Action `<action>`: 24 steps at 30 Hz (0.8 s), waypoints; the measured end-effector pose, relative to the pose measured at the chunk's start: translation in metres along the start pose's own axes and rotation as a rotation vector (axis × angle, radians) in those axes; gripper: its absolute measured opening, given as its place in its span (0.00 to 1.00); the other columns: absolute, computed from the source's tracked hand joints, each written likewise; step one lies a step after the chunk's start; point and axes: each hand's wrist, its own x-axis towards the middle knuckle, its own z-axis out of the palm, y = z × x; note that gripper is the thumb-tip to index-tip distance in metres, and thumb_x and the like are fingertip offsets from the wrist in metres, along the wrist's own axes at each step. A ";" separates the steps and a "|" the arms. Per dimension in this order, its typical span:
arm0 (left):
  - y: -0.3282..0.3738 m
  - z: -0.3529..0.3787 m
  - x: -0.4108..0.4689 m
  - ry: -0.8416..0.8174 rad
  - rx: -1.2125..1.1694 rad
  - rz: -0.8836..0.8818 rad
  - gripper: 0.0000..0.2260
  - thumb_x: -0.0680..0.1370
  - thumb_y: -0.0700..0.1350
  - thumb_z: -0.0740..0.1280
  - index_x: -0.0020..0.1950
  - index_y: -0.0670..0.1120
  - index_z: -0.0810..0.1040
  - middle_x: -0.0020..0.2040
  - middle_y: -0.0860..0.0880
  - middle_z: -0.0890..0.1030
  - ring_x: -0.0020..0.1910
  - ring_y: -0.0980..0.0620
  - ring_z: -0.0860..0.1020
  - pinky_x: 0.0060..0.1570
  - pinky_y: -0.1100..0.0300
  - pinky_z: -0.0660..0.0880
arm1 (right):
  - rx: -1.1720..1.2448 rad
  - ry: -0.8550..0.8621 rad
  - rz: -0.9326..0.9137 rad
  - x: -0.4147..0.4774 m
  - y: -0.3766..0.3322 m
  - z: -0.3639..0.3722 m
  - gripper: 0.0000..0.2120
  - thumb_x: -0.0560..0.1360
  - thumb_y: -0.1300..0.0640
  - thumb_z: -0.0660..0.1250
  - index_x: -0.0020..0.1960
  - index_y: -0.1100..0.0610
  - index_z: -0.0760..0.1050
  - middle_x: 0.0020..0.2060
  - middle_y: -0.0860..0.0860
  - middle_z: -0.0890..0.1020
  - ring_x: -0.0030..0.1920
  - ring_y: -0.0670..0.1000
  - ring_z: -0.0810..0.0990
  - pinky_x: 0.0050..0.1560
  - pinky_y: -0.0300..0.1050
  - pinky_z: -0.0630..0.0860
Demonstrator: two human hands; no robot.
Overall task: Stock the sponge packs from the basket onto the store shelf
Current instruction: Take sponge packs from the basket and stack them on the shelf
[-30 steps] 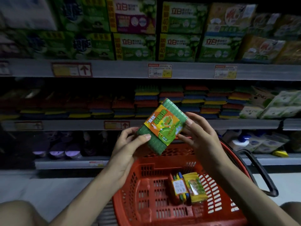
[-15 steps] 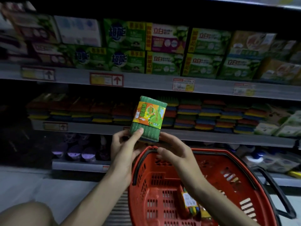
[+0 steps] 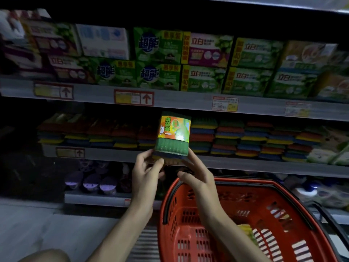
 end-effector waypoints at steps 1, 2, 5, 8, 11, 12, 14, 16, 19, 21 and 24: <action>0.000 -0.001 0.001 -0.004 0.026 0.008 0.13 0.81 0.39 0.68 0.62 0.53 0.77 0.46 0.60 0.86 0.48 0.63 0.83 0.52 0.55 0.80 | 0.000 0.006 -0.005 0.002 0.000 0.001 0.34 0.70 0.57 0.69 0.75 0.44 0.71 0.66 0.42 0.81 0.67 0.39 0.77 0.62 0.42 0.77; 0.001 -0.001 0.002 -0.006 0.053 0.017 0.14 0.81 0.39 0.68 0.64 0.53 0.77 0.44 0.61 0.86 0.45 0.65 0.83 0.53 0.54 0.80 | 0.006 0.012 -0.008 0.004 0.000 0.003 0.34 0.70 0.57 0.69 0.75 0.43 0.71 0.66 0.41 0.81 0.67 0.39 0.77 0.63 0.43 0.76; 0.005 -0.001 0.008 -0.010 0.069 0.036 0.15 0.81 0.38 0.67 0.65 0.51 0.78 0.55 0.56 0.83 0.45 0.67 0.82 0.52 0.61 0.80 | 0.016 0.060 -0.017 0.011 0.005 0.004 0.33 0.71 0.56 0.70 0.74 0.38 0.71 0.68 0.42 0.79 0.68 0.38 0.76 0.66 0.48 0.75; 0.009 0.000 0.013 -0.009 0.040 0.024 0.15 0.81 0.34 0.65 0.65 0.47 0.79 0.54 0.60 0.82 0.45 0.70 0.82 0.46 0.71 0.77 | 0.001 0.075 -0.024 0.020 0.009 0.007 0.33 0.71 0.55 0.71 0.73 0.35 0.71 0.71 0.42 0.76 0.70 0.41 0.73 0.71 0.58 0.73; 0.010 -0.002 0.017 -0.028 0.045 0.017 0.17 0.81 0.32 0.64 0.66 0.47 0.79 0.48 0.61 0.85 0.45 0.70 0.82 0.45 0.74 0.76 | 0.004 0.063 -0.036 0.027 0.011 0.010 0.33 0.72 0.55 0.70 0.75 0.38 0.70 0.72 0.42 0.75 0.72 0.44 0.72 0.72 0.63 0.71; 0.009 -0.003 0.018 -0.030 0.048 0.014 0.17 0.81 0.32 0.64 0.67 0.47 0.79 0.48 0.61 0.85 0.46 0.70 0.82 0.45 0.74 0.76 | 0.015 0.062 -0.037 0.029 0.012 0.011 0.33 0.72 0.56 0.70 0.75 0.39 0.70 0.71 0.42 0.76 0.72 0.43 0.72 0.72 0.62 0.71; 0.009 -0.004 0.022 -0.035 0.060 0.010 0.18 0.81 0.33 0.64 0.68 0.46 0.79 0.47 0.62 0.85 0.47 0.70 0.82 0.46 0.75 0.75 | 0.032 0.069 -0.036 0.033 0.012 0.012 0.34 0.71 0.56 0.70 0.75 0.40 0.71 0.71 0.41 0.76 0.71 0.41 0.73 0.72 0.58 0.71; 0.010 -0.004 0.026 -0.042 0.066 0.007 0.18 0.81 0.34 0.64 0.70 0.47 0.78 0.47 0.62 0.85 0.48 0.69 0.82 0.47 0.75 0.76 | 0.037 0.079 -0.035 0.036 0.011 0.012 0.34 0.70 0.56 0.69 0.75 0.40 0.71 0.70 0.40 0.77 0.70 0.39 0.73 0.71 0.54 0.72; 0.010 -0.003 0.032 -0.050 0.069 -0.001 0.19 0.82 0.37 0.65 0.71 0.48 0.78 0.52 0.60 0.85 0.51 0.69 0.82 0.50 0.74 0.77 | 0.053 0.093 -0.031 0.043 0.012 0.010 0.33 0.70 0.56 0.69 0.74 0.41 0.72 0.69 0.41 0.78 0.69 0.38 0.74 0.69 0.52 0.75; 0.010 -0.002 0.036 -0.053 0.071 -0.006 0.19 0.82 0.37 0.65 0.72 0.47 0.77 0.56 0.58 0.84 0.54 0.67 0.81 0.53 0.72 0.76 | 0.060 0.099 -0.029 0.047 0.013 0.009 0.33 0.70 0.56 0.69 0.74 0.42 0.72 0.69 0.41 0.78 0.69 0.39 0.75 0.68 0.52 0.75; 0.008 0.001 0.045 -0.049 0.072 -0.011 0.19 0.81 0.36 0.65 0.72 0.46 0.77 0.60 0.53 0.84 0.56 0.67 0.80 0.49 0.74 0.77 | 0.062 0.111 -0.024 0.055 0.014 0.008 0.33 0.70 0.56 0.69 0.74 0.42 0.72 0.69 0.42 0.78 0.69 0.40 0.75 0.66 0.49 0.76</action>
